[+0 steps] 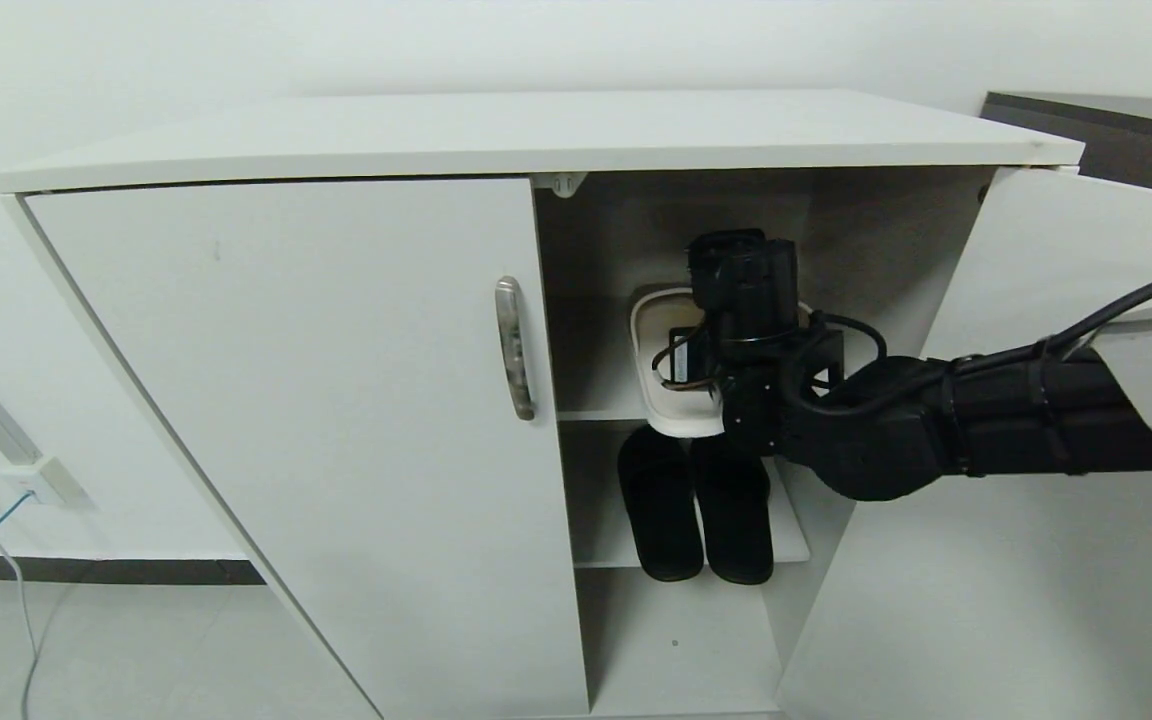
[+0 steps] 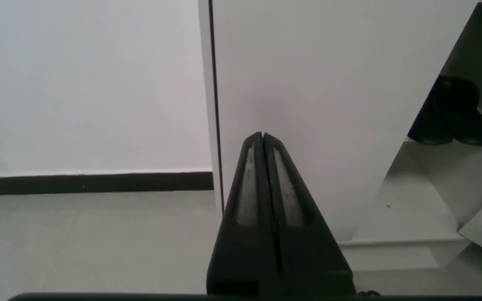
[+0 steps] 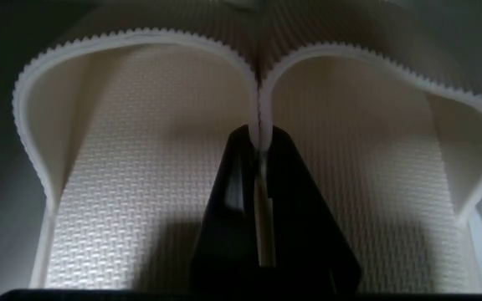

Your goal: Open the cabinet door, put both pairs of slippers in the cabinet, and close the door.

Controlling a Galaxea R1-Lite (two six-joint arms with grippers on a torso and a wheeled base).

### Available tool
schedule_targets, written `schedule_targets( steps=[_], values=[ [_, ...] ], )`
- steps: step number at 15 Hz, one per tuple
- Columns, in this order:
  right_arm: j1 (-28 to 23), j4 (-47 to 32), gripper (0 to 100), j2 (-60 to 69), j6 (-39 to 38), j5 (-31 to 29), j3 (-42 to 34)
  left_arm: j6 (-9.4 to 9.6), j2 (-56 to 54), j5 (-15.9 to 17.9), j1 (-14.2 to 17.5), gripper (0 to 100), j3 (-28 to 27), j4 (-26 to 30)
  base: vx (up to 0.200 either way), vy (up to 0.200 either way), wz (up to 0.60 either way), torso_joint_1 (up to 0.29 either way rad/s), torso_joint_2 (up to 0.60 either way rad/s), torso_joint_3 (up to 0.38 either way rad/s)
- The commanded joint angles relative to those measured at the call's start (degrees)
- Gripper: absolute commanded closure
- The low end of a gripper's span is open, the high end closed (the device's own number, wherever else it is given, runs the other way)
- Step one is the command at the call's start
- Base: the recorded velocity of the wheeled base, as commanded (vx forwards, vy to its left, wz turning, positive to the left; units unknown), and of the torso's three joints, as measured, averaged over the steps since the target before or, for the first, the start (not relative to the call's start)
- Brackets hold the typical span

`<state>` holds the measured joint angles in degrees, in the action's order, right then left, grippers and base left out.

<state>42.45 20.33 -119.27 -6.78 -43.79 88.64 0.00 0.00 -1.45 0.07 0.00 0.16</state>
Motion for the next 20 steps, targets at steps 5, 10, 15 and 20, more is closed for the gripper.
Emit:
schedule_targets(
  steps=[5,10,15,20],
  values=[
    [-1.4,-2.1,100,-3.6,-0.4,1.3,6.0,0.0,0.0,0.0,0.0,100,0.0,0.0,0.0,0.0,0.0,0.0,0.0,0.0],
    [-1.5,-2.5,0,-3.8,-0.8,1.3,6.2,0.0,0.0,0.0,0.0,100,0.0,0.0,0.0,0.0,0.0,0.0,0.0,0.0],
    [-0.2,-1.9,0,1.6,-0.9,1.2,0.2,0.0,0.0,0.0,0.0,100,-0.1,0.0,0.0,0.0,0.0,0.0,0.0,0.0],
    [5.4,4.0,0,13.3,-0.7,1.1,-16.5,0.0,0.0,0.0,0.0,100,-0.1,0.0,0.0,0.0,0.0,0.0,0.0,0.0]
  ],
)
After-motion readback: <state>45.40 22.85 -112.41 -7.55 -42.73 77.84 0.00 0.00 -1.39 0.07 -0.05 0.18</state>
